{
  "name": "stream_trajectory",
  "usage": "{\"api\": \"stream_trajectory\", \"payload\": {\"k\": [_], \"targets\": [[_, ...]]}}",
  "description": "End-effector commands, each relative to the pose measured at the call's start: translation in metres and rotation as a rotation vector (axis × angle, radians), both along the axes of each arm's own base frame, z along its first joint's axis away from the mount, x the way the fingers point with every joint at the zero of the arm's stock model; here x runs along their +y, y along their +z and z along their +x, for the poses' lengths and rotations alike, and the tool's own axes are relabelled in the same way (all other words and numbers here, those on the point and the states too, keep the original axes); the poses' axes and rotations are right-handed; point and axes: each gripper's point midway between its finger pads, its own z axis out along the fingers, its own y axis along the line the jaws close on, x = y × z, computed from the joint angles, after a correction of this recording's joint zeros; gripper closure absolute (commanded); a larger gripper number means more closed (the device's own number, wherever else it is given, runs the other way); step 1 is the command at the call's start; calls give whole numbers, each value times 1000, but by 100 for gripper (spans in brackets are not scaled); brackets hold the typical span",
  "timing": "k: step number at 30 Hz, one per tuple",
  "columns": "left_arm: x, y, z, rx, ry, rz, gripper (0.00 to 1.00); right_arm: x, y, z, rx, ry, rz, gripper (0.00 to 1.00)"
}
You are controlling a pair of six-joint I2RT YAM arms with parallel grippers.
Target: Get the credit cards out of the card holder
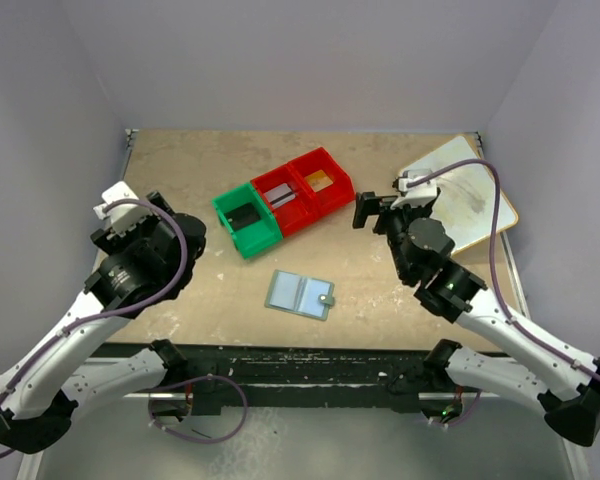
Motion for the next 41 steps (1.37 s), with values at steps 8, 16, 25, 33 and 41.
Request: {"api": "stream_trajectory", "payload": {"k": [8,16,25,33,41], "targets": [[-6,1,16,110,-24,138,22,-24,13,27,-26,-91,-26,0],[26,4,40,168,-14,30,21,-78,37,43,29,-116,55,0],[62,25,54,146,74,-125,21,-72,74,34,70,-55,57,0],[74,54,15,36,131,-148,20,-78,92,19,16,-53,93,0],[73,52,13,34,116,-152,20,-76,74,12,64,-46,139,0]]}}
